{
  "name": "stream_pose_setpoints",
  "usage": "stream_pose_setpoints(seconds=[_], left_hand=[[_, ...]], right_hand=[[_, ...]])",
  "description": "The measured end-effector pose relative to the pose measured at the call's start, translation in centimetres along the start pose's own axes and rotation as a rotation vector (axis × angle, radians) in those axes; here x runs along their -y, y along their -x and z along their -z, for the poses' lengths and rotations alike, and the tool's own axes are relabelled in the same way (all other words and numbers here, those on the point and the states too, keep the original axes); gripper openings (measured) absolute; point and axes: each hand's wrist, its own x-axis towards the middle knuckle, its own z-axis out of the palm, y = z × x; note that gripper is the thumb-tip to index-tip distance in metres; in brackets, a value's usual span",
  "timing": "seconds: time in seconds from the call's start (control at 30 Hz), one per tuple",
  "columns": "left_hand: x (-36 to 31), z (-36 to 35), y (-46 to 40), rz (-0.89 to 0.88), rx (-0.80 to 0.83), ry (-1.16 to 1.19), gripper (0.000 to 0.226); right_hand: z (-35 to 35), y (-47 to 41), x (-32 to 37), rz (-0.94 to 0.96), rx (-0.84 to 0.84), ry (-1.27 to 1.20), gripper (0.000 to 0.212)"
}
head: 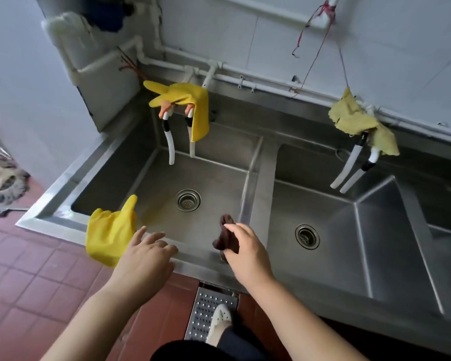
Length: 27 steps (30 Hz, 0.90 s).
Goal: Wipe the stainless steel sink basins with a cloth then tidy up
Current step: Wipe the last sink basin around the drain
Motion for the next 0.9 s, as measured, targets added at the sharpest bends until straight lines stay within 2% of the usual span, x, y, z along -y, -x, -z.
stream_pose_setpoints(seconds=[0.13,0.23,0.43,0.63,0.77,0.9], left_hand=[[3.1,-1.0,-2.3,-0.001,0.043,0.038,0.031],[5.9,-1.8,-4.2,0.031,0.136,-0.024,0.038],[12.7,-0.9,-8.1,0.136,0.198,-0.022,0.034],[19.3,-1.1,-11.0,0.193,0.202,-0.051,0.039],[23.1,-0.9,-13.6,0.066,0.136,-0.041,0.029],[27.0,-1.7,-17.4,-0.137,0.013,-0.098,0.011]], right_hand=[[-2.4,-2.9,-0.1,-0.072,0.014,-0.002,0.052],[-4.8,-6.0,-0.3,-0.116,0.059,-0.019,0.053],[-10.2,-12.8,0.8,-0.153,0.25,0.004,0.052],[-15.2,-18.1,1.6,-0.134,0.433,0.109,0.054],[-18.0,-20.5,1.6,-0.166,0.557,0.126,0.054],[-21.1,-22.0,1.7,-0.148,0.557,0.194,0.054]])
